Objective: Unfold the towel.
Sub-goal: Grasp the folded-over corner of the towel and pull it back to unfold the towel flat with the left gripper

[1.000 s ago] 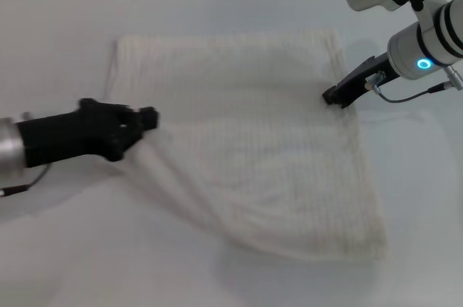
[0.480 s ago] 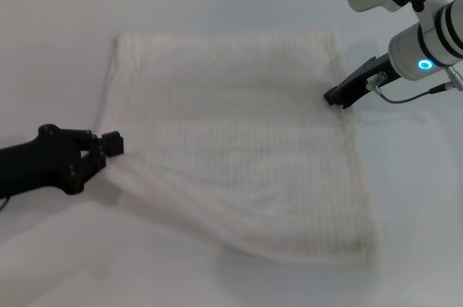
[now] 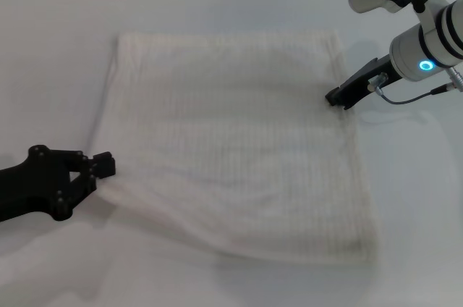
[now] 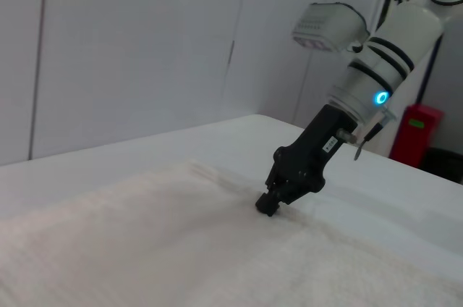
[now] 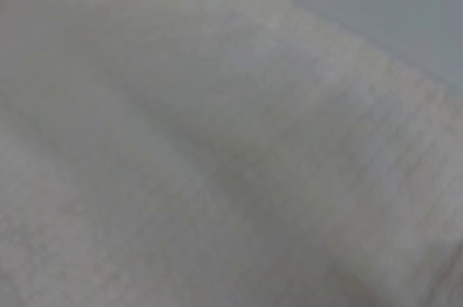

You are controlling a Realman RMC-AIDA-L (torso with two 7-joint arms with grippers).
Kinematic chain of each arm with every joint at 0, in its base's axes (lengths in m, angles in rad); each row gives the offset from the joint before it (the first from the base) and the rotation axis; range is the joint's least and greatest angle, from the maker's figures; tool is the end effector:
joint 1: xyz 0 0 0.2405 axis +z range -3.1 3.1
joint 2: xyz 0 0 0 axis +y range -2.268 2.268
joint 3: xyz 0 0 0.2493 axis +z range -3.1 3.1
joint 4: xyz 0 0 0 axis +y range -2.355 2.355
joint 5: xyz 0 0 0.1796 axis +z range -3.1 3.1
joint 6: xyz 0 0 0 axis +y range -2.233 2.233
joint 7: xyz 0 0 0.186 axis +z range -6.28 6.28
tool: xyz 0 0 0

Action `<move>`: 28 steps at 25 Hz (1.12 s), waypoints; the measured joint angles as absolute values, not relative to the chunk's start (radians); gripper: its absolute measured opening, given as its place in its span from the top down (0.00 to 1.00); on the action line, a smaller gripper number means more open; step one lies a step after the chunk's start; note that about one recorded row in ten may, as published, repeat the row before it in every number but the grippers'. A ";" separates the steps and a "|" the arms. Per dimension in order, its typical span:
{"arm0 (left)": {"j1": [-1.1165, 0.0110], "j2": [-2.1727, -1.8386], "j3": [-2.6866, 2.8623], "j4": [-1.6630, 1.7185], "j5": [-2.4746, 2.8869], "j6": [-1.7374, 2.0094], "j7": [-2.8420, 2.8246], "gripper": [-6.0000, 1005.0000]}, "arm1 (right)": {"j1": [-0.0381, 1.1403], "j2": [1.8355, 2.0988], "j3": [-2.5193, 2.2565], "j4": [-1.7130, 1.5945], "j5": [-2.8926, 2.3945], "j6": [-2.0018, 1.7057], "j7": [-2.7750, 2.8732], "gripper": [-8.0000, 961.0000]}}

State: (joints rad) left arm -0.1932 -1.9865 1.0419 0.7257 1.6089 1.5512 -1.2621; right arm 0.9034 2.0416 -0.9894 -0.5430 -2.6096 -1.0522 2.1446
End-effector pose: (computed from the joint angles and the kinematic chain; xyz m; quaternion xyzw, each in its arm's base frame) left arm -0.2735 0.2514 -0.0105 -0.9265 -0.2187 -0.2570 0.1666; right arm 0.2403 0.4063 -0.0614 -0.9143 0.3260 -0.1145 0.2115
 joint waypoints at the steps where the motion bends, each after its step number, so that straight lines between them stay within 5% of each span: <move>1: -0.193 -1.986 1.042 0.726 1.609 1.551 -1.262 0.95 | 0.903 2.042 -0.989 -0.543 -2.610 -1.052 2.145 0.99; 17: -0.168 -1.982 1.016 0.686 1.609 1.580 -1.258 0.94 | 0.899 2.042 -0.985 -0.543 -2.609 -1.052 2.146 0.99; 28: -0.141 -1.937 0.879 0.612 1.609 1.709 -1.258 0.75 | 0.898 2.043 -0.979 -0.551 -2.605 -1.053 2.148 0.99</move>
